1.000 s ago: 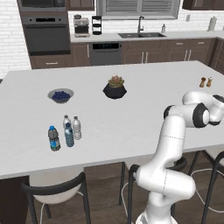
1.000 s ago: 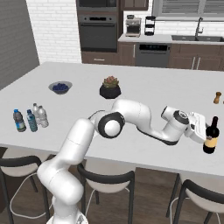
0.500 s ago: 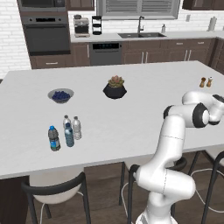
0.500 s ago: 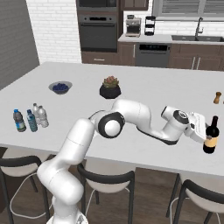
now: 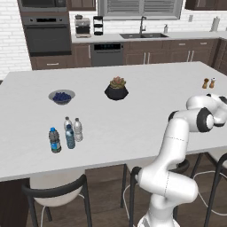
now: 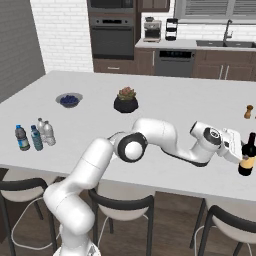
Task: Move the plastic bottles in the middle to the plastics group, and the glass bottles in the middle to the glass group.
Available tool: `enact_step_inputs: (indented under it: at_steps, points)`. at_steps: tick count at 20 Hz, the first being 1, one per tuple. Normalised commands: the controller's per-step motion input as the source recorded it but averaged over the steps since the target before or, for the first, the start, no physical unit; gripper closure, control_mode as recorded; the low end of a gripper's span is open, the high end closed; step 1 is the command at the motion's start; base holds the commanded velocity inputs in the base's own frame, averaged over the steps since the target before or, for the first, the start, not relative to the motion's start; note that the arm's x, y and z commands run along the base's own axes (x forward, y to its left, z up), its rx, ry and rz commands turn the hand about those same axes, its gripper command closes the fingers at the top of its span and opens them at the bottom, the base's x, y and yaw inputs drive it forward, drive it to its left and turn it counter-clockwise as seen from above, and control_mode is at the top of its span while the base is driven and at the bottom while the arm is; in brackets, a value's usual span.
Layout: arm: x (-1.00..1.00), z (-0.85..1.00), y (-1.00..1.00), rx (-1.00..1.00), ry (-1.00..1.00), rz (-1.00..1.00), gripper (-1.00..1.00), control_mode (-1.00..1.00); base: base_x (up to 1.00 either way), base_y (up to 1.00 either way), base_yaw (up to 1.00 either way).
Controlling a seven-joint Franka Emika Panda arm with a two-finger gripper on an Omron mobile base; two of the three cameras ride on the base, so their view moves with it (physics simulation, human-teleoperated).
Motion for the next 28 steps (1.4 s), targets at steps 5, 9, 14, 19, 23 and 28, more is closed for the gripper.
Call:
enact_step_inputs:
  at_steps: [5,9,14,19,23,28]
  points:
    - [0.00,0.00,0.00,0.00,0.00,0.00,1.00,-1.00,0.00,0.00,0.00]
    - [0.00,0.00,0.00,0.00,0.00,0.00,-1.00,-1.00,0.00,0.00,0.00]
    - [0.00,0.00,0.00,0.00,0.00,0.00,-1.00,-1.00,0.00,0.00,0.00]
    - [0.00,0.00,0.00,0.00,0.00,0.00,-1.00,-1.00,0.00,0.00,0.00]
    - [0.00,0.00,0.00,0.00,0.00,0.00,-1.00,-1.00,0.00,0.00,0.00]
    - [0.00,0.00,0.00,0.00,0.00,0.00,-1.00,-1.00,0.00,0.00,0.00]
